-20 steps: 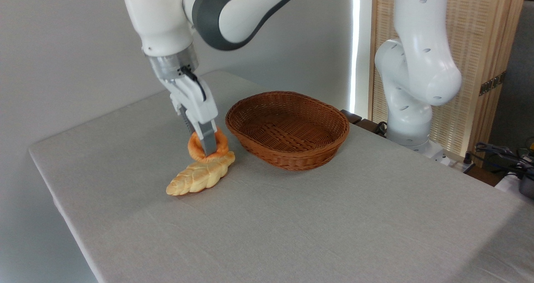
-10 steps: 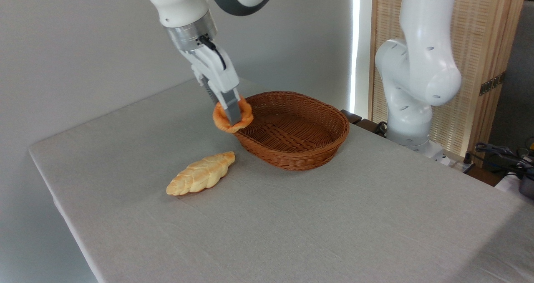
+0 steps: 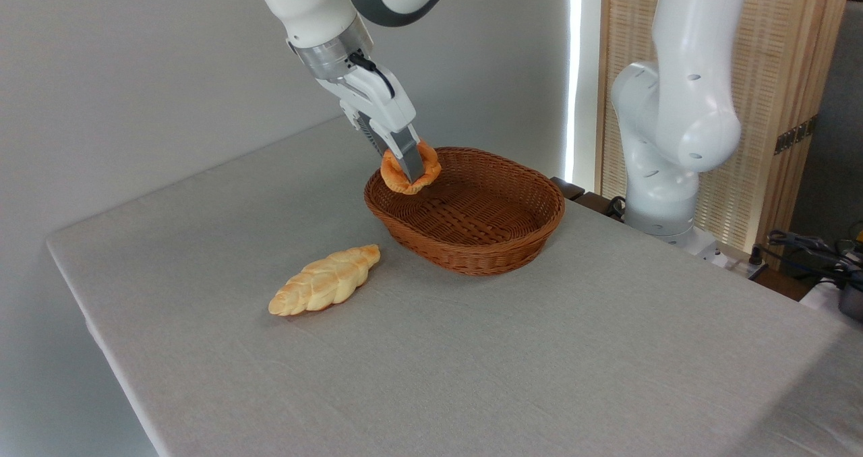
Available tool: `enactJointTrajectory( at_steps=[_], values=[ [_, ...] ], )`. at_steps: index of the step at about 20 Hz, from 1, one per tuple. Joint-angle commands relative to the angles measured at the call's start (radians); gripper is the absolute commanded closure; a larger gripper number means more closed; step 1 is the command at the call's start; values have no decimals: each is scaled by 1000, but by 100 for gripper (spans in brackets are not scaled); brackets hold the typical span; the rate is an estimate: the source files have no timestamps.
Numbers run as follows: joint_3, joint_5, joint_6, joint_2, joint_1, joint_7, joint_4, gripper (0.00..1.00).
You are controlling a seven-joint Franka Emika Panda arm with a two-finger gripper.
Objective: Put bread into the basket
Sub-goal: 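Lift the orange bread and carry it over the wicker basket, then lower the orange bread into the basket and open the gripper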
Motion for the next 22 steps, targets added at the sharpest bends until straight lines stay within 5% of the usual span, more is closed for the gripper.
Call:
enactJointTrajectory(
  at_steps=[1,2,22],
  values=[
    [8,-3,-21,-11,-40,-28,-28,7],
    [8,-1,-21,-9,-44,-28,-28,0],
    [6,14,-15,-6,-44,-20,-19,0]
  ],
)
